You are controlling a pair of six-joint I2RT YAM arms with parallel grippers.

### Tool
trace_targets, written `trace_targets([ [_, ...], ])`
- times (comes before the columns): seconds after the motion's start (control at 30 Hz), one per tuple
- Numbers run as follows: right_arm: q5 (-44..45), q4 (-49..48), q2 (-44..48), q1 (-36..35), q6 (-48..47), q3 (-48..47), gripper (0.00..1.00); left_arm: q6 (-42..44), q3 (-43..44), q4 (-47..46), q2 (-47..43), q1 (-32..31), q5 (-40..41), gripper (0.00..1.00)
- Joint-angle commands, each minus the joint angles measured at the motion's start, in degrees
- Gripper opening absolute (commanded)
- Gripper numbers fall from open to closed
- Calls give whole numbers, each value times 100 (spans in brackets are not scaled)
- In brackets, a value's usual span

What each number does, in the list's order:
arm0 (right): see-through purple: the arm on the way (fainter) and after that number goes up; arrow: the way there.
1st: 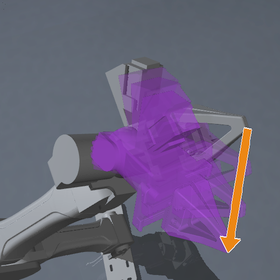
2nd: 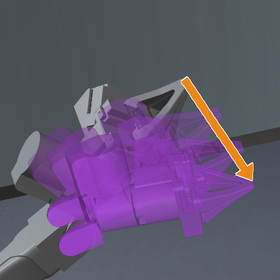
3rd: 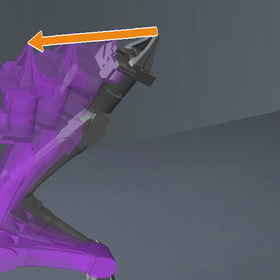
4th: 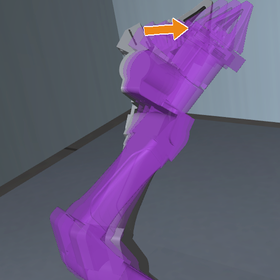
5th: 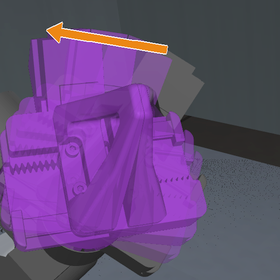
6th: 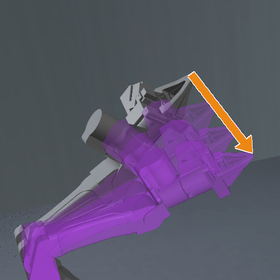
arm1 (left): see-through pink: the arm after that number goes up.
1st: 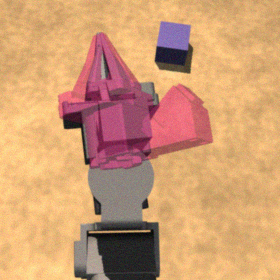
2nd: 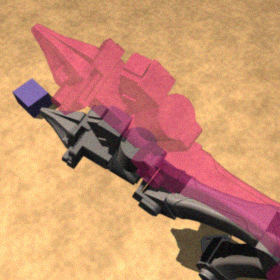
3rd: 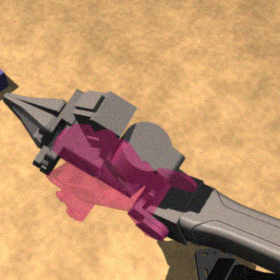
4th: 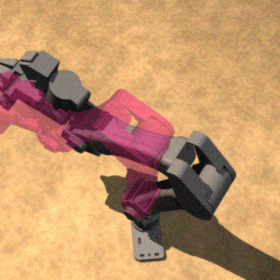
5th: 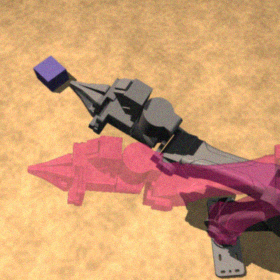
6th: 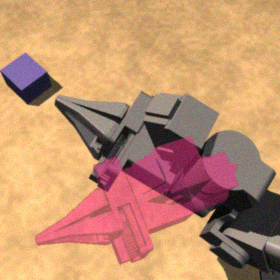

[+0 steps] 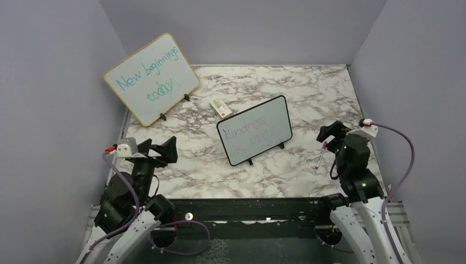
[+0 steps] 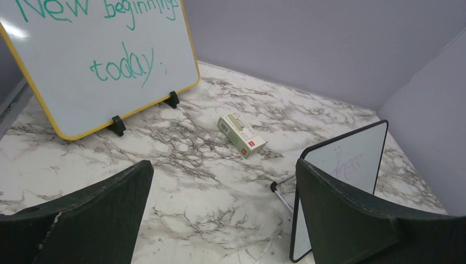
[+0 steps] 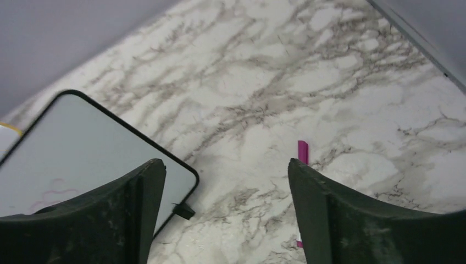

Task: Write a sentence on the whiteboard
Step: Reset both arms

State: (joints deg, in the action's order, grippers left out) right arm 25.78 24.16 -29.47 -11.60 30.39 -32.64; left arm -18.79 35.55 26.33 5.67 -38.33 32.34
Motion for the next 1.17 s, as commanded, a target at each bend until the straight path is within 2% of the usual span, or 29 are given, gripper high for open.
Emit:
trace_targets([
  [0.0,-313,649,592,26,-841,-711,90,83,42,186,-340,27,-44,99],
  [0.2,-259,588,1613,26,-1468,-861,93,-99,93,188,-413,24,-161,99],
  [0.3,-295,575,2170,26,-1586,-790,99,-77,158,220,-523,32,-344,99],
  [0.43,-425,550,2744,26,-1628,-559,100,-125,261,321,-546,28,-601,99],
  [0.7,-409,625,2691,26,-1607,-462,100,-100,265,336,-550,93,-355,99],
  [1.13,-611,638,2701,26,-1650,-431,100,-46,251,301,-550,427,-695,99],
])
